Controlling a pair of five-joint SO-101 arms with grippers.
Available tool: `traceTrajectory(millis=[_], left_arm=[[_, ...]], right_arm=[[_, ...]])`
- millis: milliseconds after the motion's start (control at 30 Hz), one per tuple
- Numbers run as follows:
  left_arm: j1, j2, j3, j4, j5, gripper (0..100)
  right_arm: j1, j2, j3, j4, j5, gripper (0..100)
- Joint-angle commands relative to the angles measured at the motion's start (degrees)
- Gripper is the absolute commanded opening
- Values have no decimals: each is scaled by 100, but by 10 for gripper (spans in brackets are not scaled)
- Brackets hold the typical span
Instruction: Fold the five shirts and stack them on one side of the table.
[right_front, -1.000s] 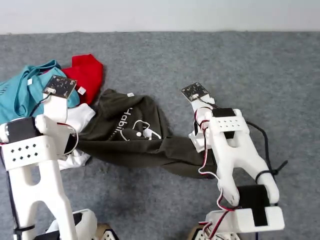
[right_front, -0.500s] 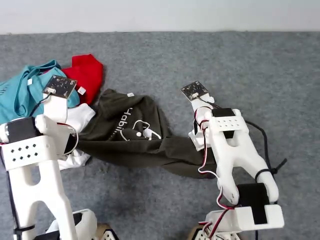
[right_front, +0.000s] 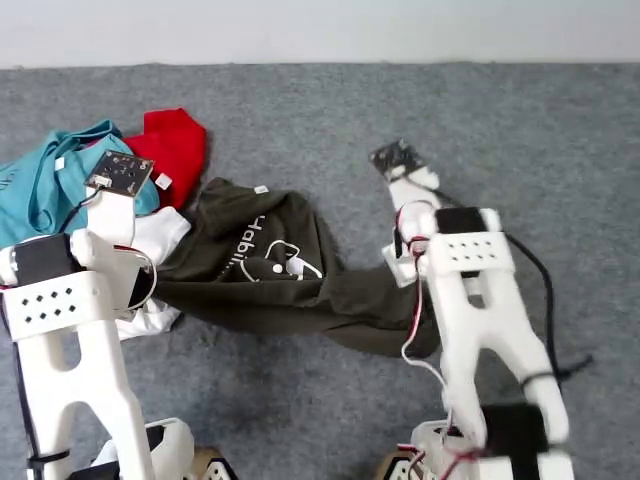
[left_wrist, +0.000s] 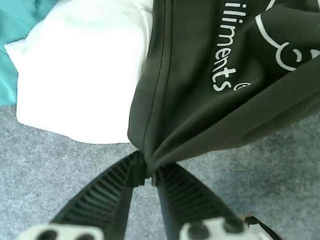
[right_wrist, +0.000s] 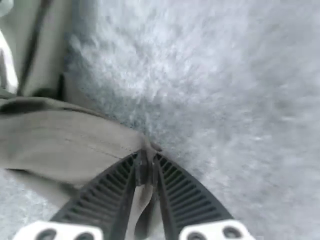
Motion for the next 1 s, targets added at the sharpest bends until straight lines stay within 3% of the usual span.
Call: traceTrajectory(millis=[0,100,267,533,967], left_arm=[[-18,-176,-40,-44,-62,14],[26,-176,-180,-70,-62,14],[677,-185,-1007,79,-44,14],[1037,-185,-2809,229,422,14],[1046,-888,-4796,325,703,14]], right_arm=[[92,-910,-712,611,-35,9],[92,-1314,-1073,1068,-44,9],[110,-1543,-2110,1991,-53,9],[1042,-1534,-4422,3451,-246,9],[1367,-2527,-5987,3301,-545,9]])
